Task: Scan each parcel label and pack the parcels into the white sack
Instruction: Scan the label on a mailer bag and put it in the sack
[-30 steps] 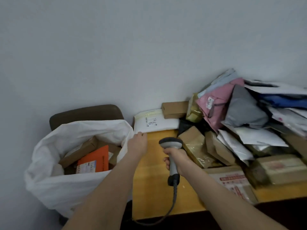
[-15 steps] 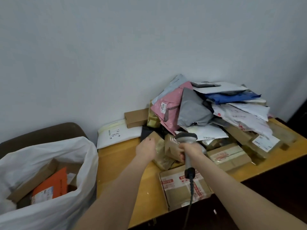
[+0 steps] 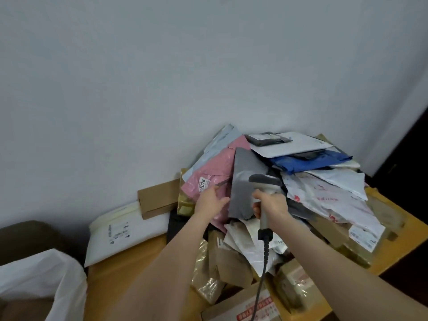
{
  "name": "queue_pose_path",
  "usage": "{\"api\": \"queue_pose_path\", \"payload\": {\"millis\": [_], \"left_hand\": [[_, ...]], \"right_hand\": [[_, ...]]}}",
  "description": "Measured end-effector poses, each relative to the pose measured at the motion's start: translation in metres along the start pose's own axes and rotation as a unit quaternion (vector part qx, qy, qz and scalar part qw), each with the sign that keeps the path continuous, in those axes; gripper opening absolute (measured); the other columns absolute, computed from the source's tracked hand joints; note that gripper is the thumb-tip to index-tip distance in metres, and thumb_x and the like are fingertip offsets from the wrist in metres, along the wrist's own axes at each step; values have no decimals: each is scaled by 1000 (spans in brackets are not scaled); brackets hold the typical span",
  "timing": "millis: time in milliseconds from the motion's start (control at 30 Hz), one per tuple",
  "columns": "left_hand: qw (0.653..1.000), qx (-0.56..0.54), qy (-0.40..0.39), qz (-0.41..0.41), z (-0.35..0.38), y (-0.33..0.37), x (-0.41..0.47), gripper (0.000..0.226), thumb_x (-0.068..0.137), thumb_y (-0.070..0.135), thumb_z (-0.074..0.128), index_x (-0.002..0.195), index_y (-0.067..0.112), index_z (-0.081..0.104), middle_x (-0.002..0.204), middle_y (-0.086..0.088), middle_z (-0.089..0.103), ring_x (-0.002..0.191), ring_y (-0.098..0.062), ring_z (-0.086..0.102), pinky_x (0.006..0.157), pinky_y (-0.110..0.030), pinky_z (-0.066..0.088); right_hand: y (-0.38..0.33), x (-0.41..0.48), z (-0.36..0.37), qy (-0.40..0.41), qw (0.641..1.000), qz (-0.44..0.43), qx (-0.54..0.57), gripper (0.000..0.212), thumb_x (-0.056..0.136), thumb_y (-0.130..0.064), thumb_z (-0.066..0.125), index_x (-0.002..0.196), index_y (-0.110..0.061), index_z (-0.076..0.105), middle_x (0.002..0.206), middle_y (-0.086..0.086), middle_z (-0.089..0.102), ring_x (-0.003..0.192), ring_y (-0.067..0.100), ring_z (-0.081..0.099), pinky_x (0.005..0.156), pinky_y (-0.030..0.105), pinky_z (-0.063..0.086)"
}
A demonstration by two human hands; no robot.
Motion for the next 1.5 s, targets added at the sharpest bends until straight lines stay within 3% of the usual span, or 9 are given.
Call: {"api": "queue_pose_path", "payload": {"millis": [167, 333, 433, 600, 767, 933, 1100, 1333, 1500], "left_hand": [[978, -176, -67, -87, 48, 23, 40, 99, 72, 46, 79, 147, 5, 29, 145, -12, 43, 130, -29, 46, 104, -38, 41], [987, -145, 19, -70, 42, 42, 54, 12, 85, 26, 70, 94, 17, 68, 94, -4, 71, 90, -24, 67, 82, -35, 52], [994, -69, 86, -23, 9, 70, 47, 9, 88, 27, 64, 79, 27, 64, 76, 5, 65, 84, -23, 66, 67, -29, 46], [974, 110, 161, 119, -39, 132, 16, 32, 92, 20, 53, 119, 31, 64, 110, 4, 69, 104, -23, 61, 80, -37, 51], [971, -80, -153, 164, 27, 170, -25, 53, 86, -1, 62, 135, 17, 54, 104, 7, 71, 95, -8, 66, 90, -29, 52], [951, -142, -270, 39, 68, 157, -51, 47, 87, 12, 60, 129, 31, 57, 126, 11, 60, 115, -7, 55, 95, -27, 43], [963, -262, -34, -55, 33, 110, -40, 51, 90, 20, 64, 137, 10, 47, 128, -3, 59, 105, -19, 59, 79, -29, 50], [871, -409, -105, -250, 33, 56, -67, 86, 65, 71, 70, 132, 24, 43, 139, -17, 49, 120, -46, 51, 74, -59, 53], [839, -508, 67, -182, -10, 39, -65, 50, 76, 14, 78, 122, 7, 59, 99, -11, 73, 97, -31, 67, 88, -49, 53]], "right_hand": [[-13, 32, -32, 36, 999, 5, 33, 15, 87, -9, 66, 77, 1, 60, 48, 10, 58, 41, 18, 50, 45, 27, 44], [-13, 53, -51, 29, 997, 30, 66, 16, 86, -10, 66, 76, -1, 58, 48, 10, 58, 39, 15, 49, 41, 23, 44], [-22, 55, -52, 3, 995, 22, 101, 14, 86, -9, 68, 77, -1, 59, 51, 10, 59, 38, 14, 51, 42, 23, 46], [-55, 48, -50, -38, 988, -33, 143, 23, 79, -20, 79, 88, -3, 66, 74, 13, 66, 60, 22, 64, 64, 35, 57], [-76, 37, -64, -50, 987, -79, 133, 63, 71, -27, 86, 122, 0, 60, 112, 18, 68, 101, 32, 67, 90, 47, 55], [-61, 40, -100, 14, 999, -30, 18, 39, 73, -4, 77, 106, 7, 60, 92, 22, 67, 79, 33, 66, 73, 45, 57], [-75, 33, -101, -71, 990, -39, 117, 23, 78, 2, 70, 99, 4, 59, 87, 21, 65, 76, 32, 65, 73, 44, 57], [-107, -8, -60, -290, 935, -4, 202, 28, 86, 0, 61, 114, 3, 62, 105, 23, 67, 86, 33, 65, 75, 42, 54], [-89, 7, -65, -183, 975, -29, 122, 19, 83, 5, 64, 102, 2, 58, 85, 20, 67, 70, 30, 65, 64, 39, 56]]}}
Point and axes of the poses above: each hand's wrist, its own x-axis towards the middle knuckle, its own z-axis out of the palm, y = z × x, the point moved 8 cm from there along x, towards the middle knuckle
